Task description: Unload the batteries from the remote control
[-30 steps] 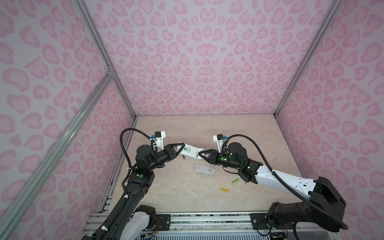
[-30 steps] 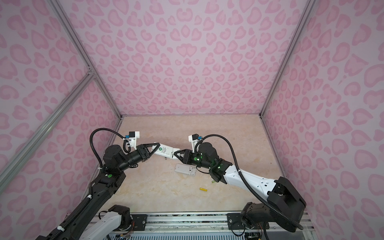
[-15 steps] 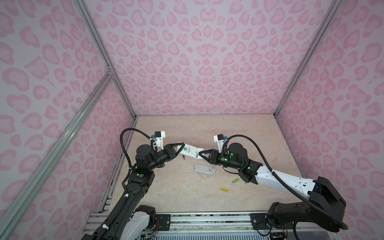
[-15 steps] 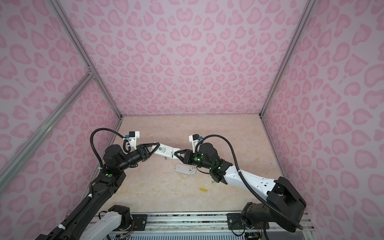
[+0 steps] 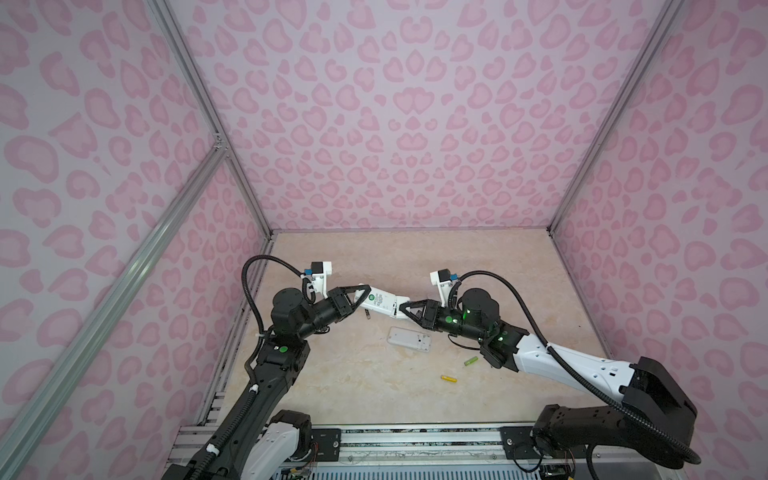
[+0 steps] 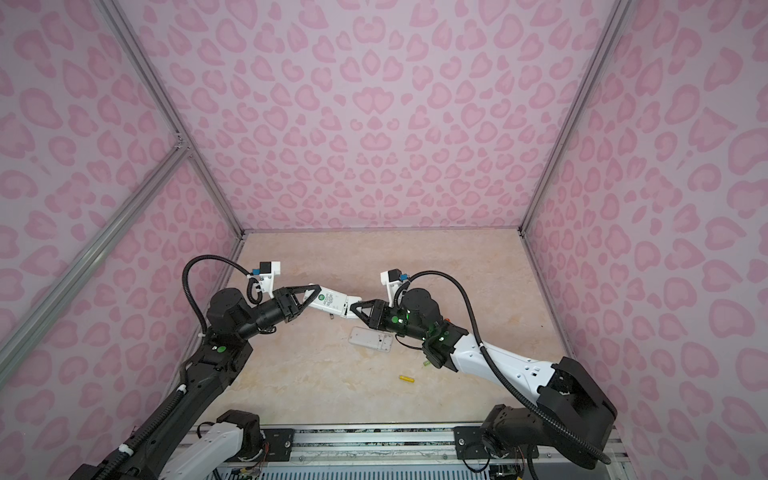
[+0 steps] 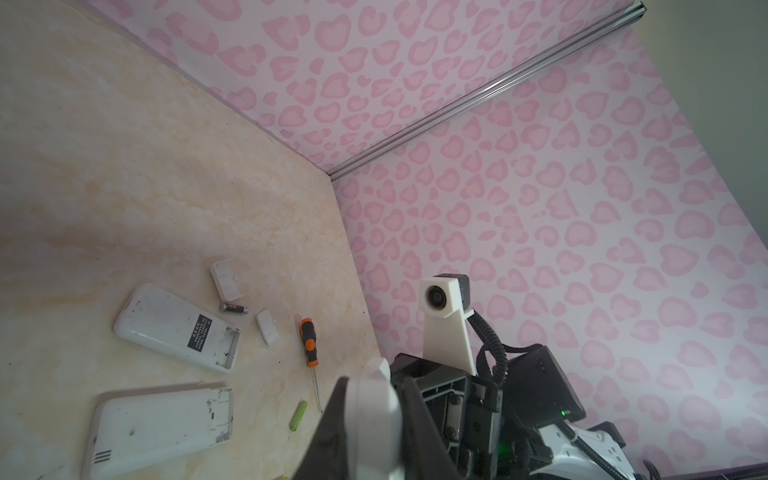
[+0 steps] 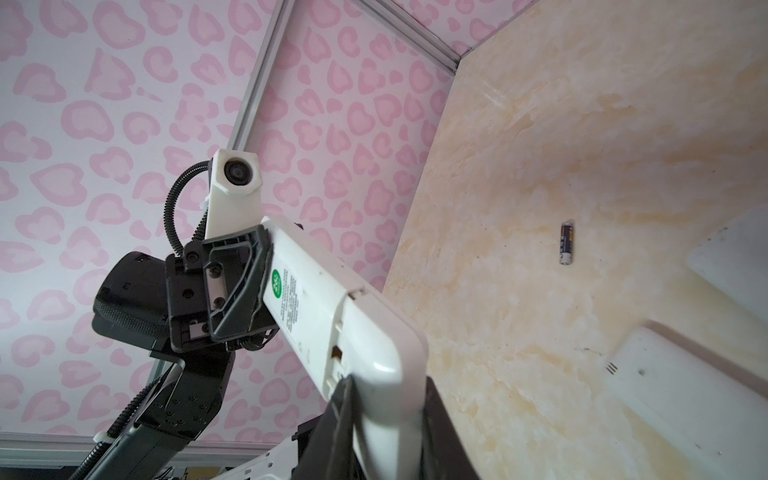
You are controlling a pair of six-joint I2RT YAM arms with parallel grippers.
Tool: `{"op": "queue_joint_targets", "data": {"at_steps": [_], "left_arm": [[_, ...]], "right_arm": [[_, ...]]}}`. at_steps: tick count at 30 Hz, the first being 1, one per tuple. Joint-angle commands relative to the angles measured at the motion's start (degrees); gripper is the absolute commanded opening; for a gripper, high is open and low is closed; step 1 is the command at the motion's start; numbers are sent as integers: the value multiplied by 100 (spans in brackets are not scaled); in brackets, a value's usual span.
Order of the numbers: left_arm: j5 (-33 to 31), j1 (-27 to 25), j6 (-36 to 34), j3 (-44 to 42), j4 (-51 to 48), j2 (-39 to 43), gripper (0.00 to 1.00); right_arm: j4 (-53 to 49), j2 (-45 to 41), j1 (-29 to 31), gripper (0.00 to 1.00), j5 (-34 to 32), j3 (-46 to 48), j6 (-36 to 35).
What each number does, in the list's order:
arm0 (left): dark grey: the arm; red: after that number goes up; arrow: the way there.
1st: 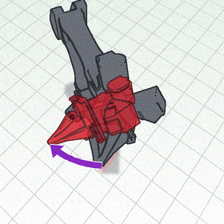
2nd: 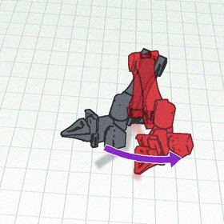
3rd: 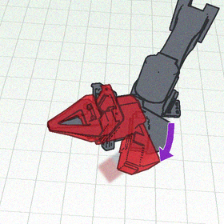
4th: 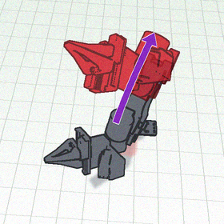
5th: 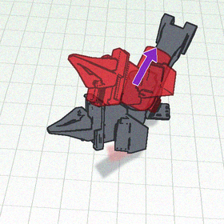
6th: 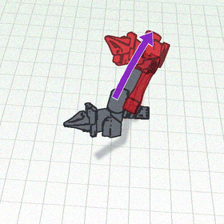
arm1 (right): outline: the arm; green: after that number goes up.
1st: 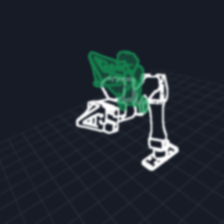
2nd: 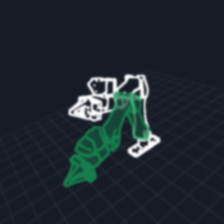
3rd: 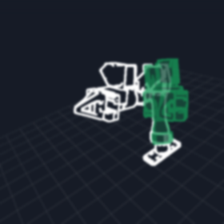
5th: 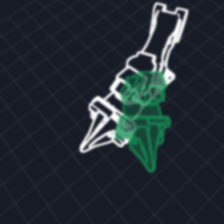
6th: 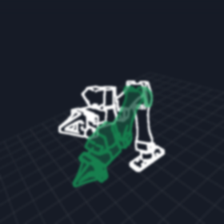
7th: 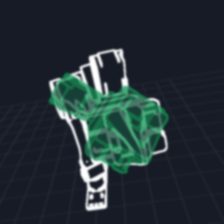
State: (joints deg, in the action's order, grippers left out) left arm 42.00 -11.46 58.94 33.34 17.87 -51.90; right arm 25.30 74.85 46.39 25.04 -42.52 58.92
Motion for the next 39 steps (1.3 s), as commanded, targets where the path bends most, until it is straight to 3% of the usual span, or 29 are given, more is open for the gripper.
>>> {"op": "queue_joint_targets", "data": {"at_steps": [1, 4, 13, 21, 26, 30, 34, 39], "left_arm": [[-227, 15, -120, -31, -60, -22, 4], [-210, 15, -102, -27, -47, -14, 4], [-210, 24, -110, -48, -54, -44, 4], [-208, 27, -153, -50, -112, -12, 4], [-288, 48, -300, -111, -302, -3, 4], [-424, 108, -513, -137, -918, -57, 4], [-684, 255, -767, -210, -1738, -116, 4], [-590, 354, -1133, -326, -2024, -248, 4]], "right_arm": [[509, -49, 17, 25, 263, 27, -80], [529, -68, 18, 32, 277, 44, -65], [564, -111, 16, 25, 259, 53, -38], [388, -84, 10, 28, 132, 104, -88], [-882, -208, -77, 29, -351, -57, -491], [-2030, -269, 34, 33, -861, -269, -1328], [-2988, -190, 554, 37, -1621, -412, -2179], [-3515, 110, 1071, 40, -1936, -440, -2355]]}}
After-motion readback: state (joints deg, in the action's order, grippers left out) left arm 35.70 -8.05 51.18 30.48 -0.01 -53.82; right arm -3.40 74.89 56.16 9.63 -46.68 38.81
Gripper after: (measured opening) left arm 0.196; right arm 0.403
